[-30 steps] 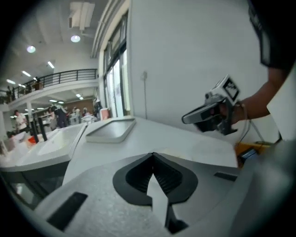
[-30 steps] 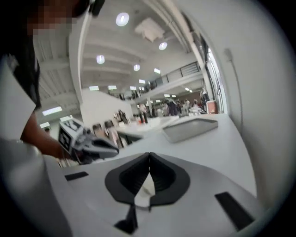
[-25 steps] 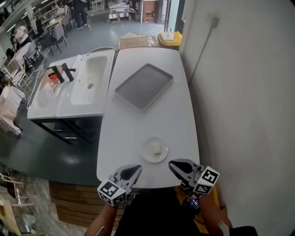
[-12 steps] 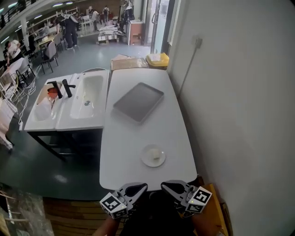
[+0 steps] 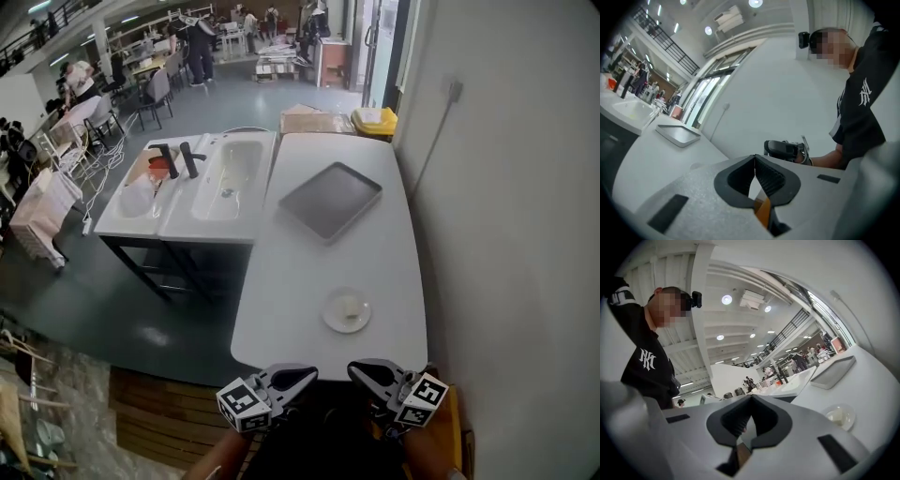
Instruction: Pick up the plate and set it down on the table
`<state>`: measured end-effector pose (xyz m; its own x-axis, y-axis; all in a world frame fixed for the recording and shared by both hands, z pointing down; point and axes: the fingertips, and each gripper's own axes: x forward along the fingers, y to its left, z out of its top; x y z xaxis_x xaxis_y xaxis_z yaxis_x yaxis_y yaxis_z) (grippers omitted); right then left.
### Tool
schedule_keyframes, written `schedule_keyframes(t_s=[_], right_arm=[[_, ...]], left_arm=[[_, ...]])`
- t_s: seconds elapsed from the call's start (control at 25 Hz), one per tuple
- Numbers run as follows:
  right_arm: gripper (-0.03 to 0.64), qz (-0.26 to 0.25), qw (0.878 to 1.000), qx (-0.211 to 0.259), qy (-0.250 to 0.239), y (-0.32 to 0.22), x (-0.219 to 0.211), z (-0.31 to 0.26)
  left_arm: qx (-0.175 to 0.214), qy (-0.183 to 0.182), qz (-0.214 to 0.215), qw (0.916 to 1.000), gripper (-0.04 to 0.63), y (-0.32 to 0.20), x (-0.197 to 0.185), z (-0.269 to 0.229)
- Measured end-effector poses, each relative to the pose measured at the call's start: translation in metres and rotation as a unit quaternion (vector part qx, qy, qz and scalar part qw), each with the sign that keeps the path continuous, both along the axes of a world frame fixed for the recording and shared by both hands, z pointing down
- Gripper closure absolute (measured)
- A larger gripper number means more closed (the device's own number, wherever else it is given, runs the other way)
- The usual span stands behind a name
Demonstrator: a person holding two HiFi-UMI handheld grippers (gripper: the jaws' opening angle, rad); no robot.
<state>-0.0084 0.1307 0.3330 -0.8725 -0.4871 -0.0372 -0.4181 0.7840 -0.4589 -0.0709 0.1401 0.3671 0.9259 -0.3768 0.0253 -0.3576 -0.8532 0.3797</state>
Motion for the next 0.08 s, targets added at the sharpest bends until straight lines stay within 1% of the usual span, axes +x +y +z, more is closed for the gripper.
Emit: schedule_keyframes(t_s=[0.08], right_arm=[[0.614, -0.030, 0.999, 0.023, 0.008, -0.0040, -0.0020, -0.0071]], left_arm=[[0.007, -0.005, -0.015, 0.9998, 0.589, -0.0026, 0.0056, -0.0041]])
